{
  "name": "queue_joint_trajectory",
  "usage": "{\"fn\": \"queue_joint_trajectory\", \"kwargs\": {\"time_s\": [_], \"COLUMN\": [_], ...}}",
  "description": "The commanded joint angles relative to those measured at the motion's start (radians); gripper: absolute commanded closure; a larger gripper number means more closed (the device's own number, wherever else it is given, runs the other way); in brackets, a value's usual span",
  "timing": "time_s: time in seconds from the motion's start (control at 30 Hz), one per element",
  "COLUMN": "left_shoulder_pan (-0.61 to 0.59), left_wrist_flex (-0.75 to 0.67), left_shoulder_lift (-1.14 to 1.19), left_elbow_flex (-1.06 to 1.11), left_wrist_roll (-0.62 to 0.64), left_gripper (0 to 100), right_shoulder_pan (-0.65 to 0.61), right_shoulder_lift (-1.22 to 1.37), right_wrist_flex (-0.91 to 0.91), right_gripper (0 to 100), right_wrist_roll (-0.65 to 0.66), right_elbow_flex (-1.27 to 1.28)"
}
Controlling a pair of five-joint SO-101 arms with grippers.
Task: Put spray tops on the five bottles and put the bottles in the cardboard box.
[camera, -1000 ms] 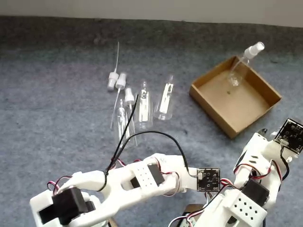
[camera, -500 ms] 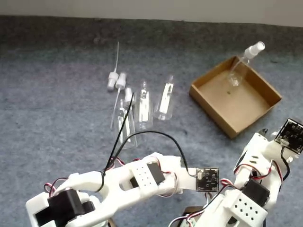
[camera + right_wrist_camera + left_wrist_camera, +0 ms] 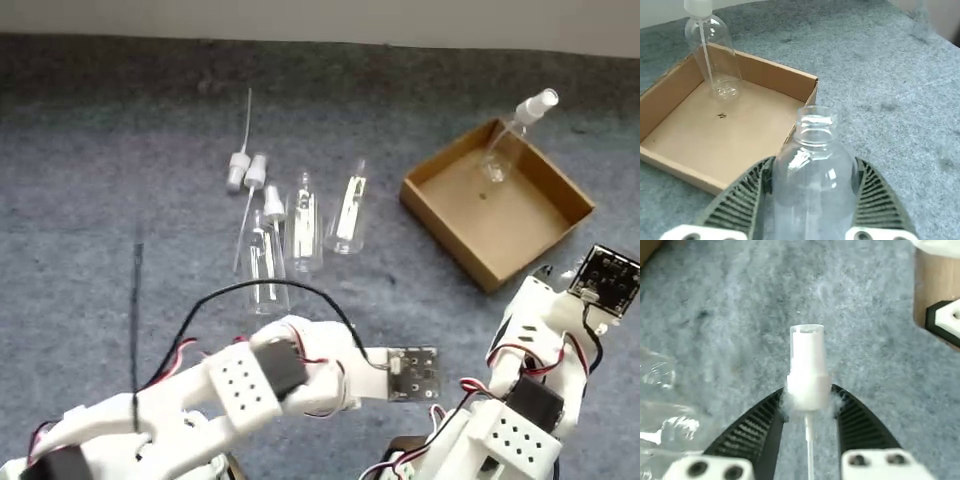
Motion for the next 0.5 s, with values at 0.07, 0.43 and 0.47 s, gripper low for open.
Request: {"fn": "queue_joint_trajectory", "kwargs": {"time_s": [0.07,0.43,0.47], "left_shoulder_pan": [-0.170,-0.556,-0.587], "left_wrist_flex": [0.117,0.209,0.210], "left_shoulder_lift": [-0.246,-0.374,-0.380], "left_elbow_flex": [-0.025,-0.019,-0.018], "left_wrist_roll": [0.012,0.137,0.137], "left_gripper": [99,99,99], "right_shoulder_pan": [-0.093,-0.354,-0.389], "right_shoulder_lift": [-0.018,-0.019,-0.019], "right_wrist_flex": [-0.031,-0.030,-0.030], "right_gripper": [86.6,86.6,86.6], "right_wrist_roll": [-0.006,-0.008,-0.008], "right_elbow_flex": [-0.004,-0.008,-0.008]}}
